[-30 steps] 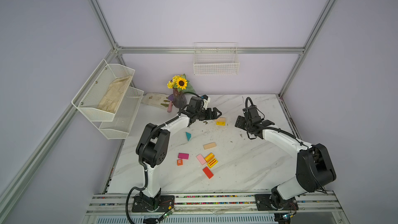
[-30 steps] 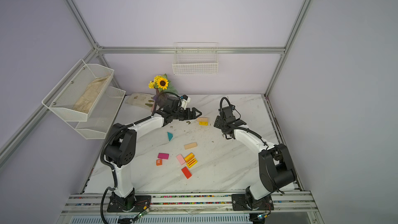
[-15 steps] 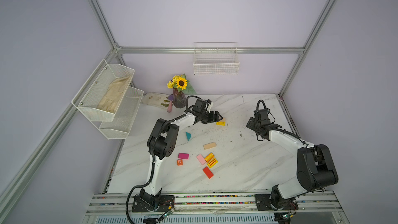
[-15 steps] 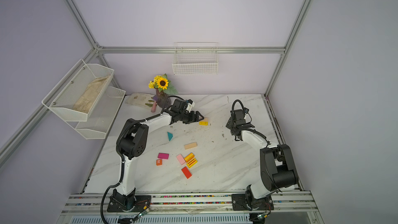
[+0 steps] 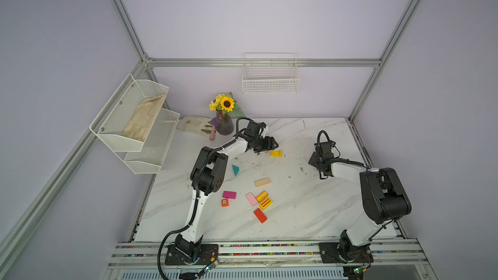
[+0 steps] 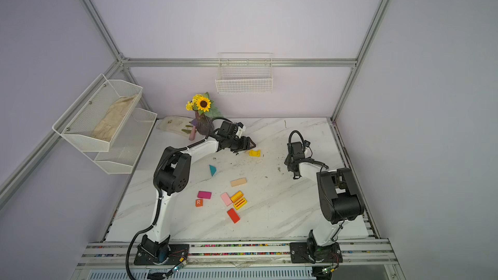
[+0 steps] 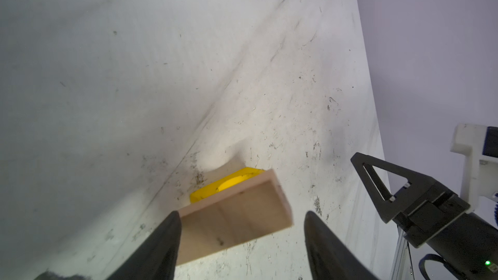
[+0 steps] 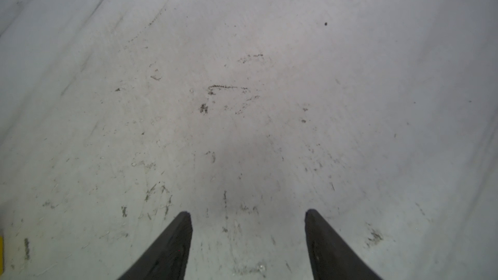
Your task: Build the wood block tower
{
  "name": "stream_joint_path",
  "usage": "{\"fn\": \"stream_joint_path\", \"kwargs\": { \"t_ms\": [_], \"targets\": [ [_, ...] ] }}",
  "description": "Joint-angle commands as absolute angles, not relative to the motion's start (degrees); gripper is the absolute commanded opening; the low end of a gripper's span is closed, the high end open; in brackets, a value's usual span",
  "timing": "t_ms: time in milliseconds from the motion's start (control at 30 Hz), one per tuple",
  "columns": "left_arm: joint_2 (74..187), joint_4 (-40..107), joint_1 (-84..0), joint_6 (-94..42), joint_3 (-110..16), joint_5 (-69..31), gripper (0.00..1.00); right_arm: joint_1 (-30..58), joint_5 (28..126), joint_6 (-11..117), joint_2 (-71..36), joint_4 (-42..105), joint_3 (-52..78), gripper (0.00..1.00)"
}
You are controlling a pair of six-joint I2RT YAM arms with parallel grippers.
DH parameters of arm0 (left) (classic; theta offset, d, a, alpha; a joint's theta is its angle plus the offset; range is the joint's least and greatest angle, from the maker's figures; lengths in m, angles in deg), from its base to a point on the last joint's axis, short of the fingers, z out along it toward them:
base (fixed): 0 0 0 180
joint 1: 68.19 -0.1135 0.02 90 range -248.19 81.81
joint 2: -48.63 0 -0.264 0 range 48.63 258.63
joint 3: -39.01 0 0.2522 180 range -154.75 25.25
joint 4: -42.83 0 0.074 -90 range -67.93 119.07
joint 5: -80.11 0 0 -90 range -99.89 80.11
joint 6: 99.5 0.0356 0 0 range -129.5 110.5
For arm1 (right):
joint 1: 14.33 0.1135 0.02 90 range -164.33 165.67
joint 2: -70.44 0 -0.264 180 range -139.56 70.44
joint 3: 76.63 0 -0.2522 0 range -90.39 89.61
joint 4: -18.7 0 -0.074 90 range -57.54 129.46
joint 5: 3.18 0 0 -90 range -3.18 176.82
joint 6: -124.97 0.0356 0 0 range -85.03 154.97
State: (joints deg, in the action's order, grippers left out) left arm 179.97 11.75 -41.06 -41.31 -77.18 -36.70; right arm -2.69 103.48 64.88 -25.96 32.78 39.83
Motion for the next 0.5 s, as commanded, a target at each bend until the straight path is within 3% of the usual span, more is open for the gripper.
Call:
{"fn": "stream_joint_path", "kwargs": {
  "t_ms": [0,467],
  "targets": [
    [179.67,11.63,-40.76,-39.99,-83.47,-36.09,0.73,-2.85,103.78,64.79,-26.39,31.43,38.9,0.69],
    [173.17,11.89,-40.77,-37.71,-78.68,-31.93,0.83,-2.84,101.7,63.54,-25.99,31.6,38.46,0.7]
  ]
}}
